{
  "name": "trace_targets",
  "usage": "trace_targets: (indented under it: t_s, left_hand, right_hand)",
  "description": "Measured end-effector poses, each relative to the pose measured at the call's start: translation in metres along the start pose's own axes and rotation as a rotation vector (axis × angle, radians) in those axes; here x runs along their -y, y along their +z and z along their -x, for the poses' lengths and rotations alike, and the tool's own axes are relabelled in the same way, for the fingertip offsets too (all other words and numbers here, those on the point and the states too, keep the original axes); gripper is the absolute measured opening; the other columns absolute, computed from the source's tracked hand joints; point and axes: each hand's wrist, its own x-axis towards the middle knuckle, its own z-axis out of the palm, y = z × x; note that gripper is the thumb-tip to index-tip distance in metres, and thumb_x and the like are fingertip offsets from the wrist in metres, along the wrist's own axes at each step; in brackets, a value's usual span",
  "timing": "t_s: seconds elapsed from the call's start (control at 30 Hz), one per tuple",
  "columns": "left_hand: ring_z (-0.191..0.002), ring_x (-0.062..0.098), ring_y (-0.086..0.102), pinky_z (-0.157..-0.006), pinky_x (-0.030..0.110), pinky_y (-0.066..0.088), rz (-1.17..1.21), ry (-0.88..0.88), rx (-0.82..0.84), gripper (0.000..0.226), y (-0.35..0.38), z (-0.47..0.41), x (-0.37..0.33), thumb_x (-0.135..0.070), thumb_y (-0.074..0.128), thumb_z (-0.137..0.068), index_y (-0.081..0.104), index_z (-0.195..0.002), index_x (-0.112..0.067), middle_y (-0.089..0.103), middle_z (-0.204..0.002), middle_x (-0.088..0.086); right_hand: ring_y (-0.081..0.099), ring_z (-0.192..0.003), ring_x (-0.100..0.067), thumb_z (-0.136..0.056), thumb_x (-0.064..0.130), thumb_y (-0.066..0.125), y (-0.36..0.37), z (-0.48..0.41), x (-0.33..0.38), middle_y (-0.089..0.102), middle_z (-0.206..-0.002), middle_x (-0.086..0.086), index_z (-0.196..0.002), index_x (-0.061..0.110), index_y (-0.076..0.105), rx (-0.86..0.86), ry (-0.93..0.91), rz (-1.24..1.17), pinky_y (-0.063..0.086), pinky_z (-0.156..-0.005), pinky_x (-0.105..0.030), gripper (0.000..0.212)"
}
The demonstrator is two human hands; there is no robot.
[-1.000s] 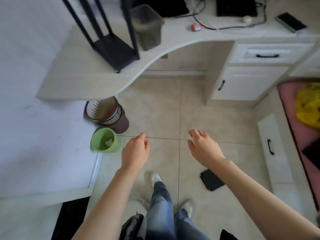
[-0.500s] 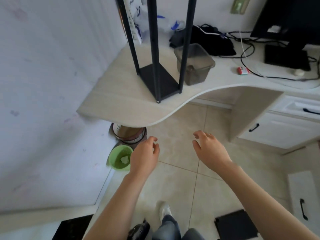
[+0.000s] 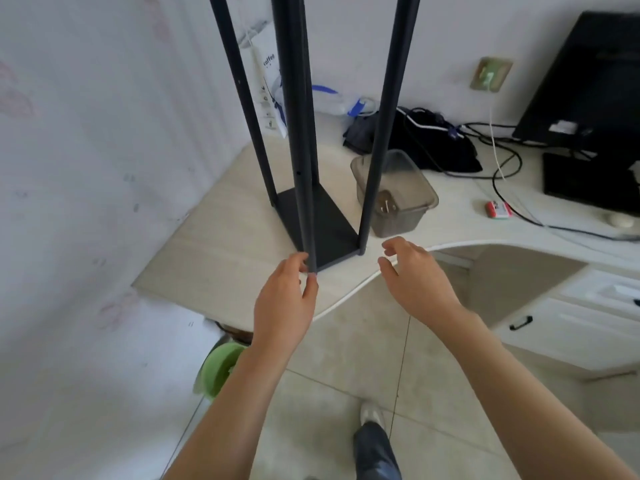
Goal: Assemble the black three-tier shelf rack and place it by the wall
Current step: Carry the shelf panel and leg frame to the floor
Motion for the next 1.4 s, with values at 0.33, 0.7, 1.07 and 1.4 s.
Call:
trace_targets:
  t_s: [0.33, 0.7, 1.07, 1.4]
  left_hand:
    - [-0.129, 0.016, 0.052, -0.100, 0.022, 0.042, 0.223, -0.123, -0.354, 0.059, 0.018, -0.093, -0.060, -0.028, 0.063, -0.099, 0.034, -0.150, -0.019, 0.050, -0.144, 0.000]
    - [-0.083, 0.011, 0.065, -0.071, 0.009, 0.050, 0.599, -0.080, -0.586, 0.034, 0.020, -0.136, -0.077, -0.028, 0.064, -0.098, 0.046, -0.115, -0.052, 0.060, -0.085, -0.017]
    - [-0.051, 0.020, 0.053, -0.049, 0.020, 0.050, 0.640, -0.167, -0.662, 0.021, 0.019, -0.153, -0.077, -0.060, 0.062, -0.082, 0.057, -0.075, -0.041, 0.052, -0.065, 0.009]
    - [-0.057, 0.031, 0.054, -0.050, 0.031, 0.050, 0.594, -0.165, -0.698, 0.026, 0.002, -0.162, -0.088, -0.059, 0.062, -0.083, 0.056, -0.070, -0.038, 0.050, -0.064, 0.009]
  right_hand:
    - [0.057, -0.113, -0.027, -0.100, 0.026, 0.052, -0.054, -0.125, -0.006, 0.050, -0.139, -0.006, -0.144, 0.015, 0.035, -0.142, -0.129, -0.207, 0.042, -0.082, -0.032, 0.049]
    - [0.058, -0.085, 0.015, -0.101, 0.035, 0.052, -0.054, -0.182, 0.011, 0.058, -0.086, 0.032, -0.130, 0.033, 0.040, -0.123, -0.231, -0.561, 0.045, -0.059, -0.002, 0.031]
    - [0.053, -0.067, -0.011, -0.103, 0.030, 0.046, -0.038, -0.195, 0.028, 0.055, -0.081, -0.002, -0.112, 0.039, 0.041, -0.130, -0.239, -0.883, 0.051, -0.062, -0.023, 0.013]
    - [0.050, -0.068, -0.018, -0.104, 0.028, 0.045, -0.053, -0.195, 0.041, 0.051, -0.079, -0.003, -0.115, 0.021, 0.043, -0.139, -0.213, -0.876, 0.050, -0.063, -0.039, 0.013]
